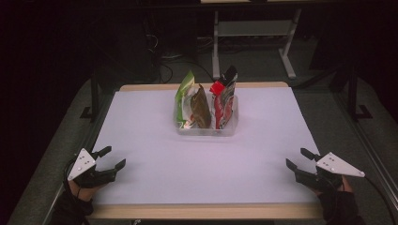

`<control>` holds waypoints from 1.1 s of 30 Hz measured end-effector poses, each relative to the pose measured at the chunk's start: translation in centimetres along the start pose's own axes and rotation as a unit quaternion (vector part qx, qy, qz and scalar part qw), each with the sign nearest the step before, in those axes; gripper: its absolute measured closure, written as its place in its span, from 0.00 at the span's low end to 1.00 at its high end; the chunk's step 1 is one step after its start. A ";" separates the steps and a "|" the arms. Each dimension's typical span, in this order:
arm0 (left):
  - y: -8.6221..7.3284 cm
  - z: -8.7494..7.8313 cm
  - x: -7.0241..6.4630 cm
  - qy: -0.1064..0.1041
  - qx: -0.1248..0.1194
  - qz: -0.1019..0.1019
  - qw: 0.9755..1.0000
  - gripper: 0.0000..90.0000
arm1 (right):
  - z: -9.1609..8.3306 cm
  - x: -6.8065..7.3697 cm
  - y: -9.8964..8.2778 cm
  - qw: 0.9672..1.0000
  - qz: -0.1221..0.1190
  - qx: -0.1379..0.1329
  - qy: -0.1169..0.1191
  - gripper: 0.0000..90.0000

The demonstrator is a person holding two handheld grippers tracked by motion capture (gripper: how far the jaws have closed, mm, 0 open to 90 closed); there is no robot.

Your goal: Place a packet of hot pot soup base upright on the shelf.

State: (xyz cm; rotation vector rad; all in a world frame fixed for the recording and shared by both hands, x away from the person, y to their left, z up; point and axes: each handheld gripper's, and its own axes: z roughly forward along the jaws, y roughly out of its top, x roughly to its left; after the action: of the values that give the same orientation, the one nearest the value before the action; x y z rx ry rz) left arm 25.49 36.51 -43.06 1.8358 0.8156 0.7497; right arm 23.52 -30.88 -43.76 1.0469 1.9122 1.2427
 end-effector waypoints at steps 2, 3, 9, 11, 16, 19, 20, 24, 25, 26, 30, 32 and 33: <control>-0.2 -0.2 0.1 0.004 -0.002 -0.004 1.000 0.28 | -0.3 -0.2 -0.3 1.000 0.001 0.005 -0.004 0.34; -0.2 -0.4 0.1 0.007 -0.002 -0.003 1.000 0.28 | -0.4 -0.2 -0.4 1.000 0.001 0.006 -0.005 0.33; -0.8 -0.7 0.4 0.018 0.000 -0.010 1.000 0.26 | -0.8 -0.3 -0.7 1.000 0.001 0.009 -0.003 0.34; -1.0 -0.8 0.4 0.032 0.005 -0.017 0.999 0.20 | -0.7 -0.2 -0.9 1.000 0.002 0.014 0.003 0.32; -2.0 -1.9 0.3 0.038 0.000 -0.037 0.999 0.19 | -0.8 -0.2 -1.1 1.000 0.008 0.016 0.002 0.29; -2.2 -2.6 0.4 0.048 -0.009 -0.041 0.998 0.19 | -0.9 -0.3 -1.2 1.000 0.011 0.014 -0.001 0.26; -2.2 -2.6 0.5 0.053 -0.009 -0.040 0.998 0.19 | -0.9 -0.4 -1.2 1.000 0.013 0.014 -0.001 0.24; -2.3 -2.6 0.5 0.061 -0.003 -0.043 0.997 0.18 | -0.5 -0.5 -1.3 1.000 0.025 0.015 -0.002 0.20; -2.3 -2.6 0.5 0.059 -0.006 -0.044 0.997 0.18 | -0.4 -0.4 -1.3 1.000 0.026 0.017 0.002 0.19; -2.2 -2.6 0.5 0.058 -0.008 -0.043 0.997 0.18 | -0.3 -0.4 -1.4 1.000 0.023 0.018 0.001 0.19; -2.0 -2.7 0.3 0.056 -0.010 -0.039 0.998 0.18 | -0.3 -0.2 -1.4 1.000 0.027 0.012 0.004 0.19; -2.0 -2.8 0.2 0.054 -0.011 -0.036 0.998 0.18 | -0.4 -0.1 -1.3 1.000 0.023 0.012 0.003 0.19; -1.9 -2.8 0.2 0.054 -0.011 -0.035 0.998 0.18 | -0.4 0.0 -1.3 1.000 0.022 0.012 0.003 0.19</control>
State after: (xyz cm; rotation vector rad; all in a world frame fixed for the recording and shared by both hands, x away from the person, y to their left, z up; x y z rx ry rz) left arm 22.98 38.70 -43.84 1.7510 0.9318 0.8148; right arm 22.84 -31.36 -44.80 1.1047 1.9214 1.2513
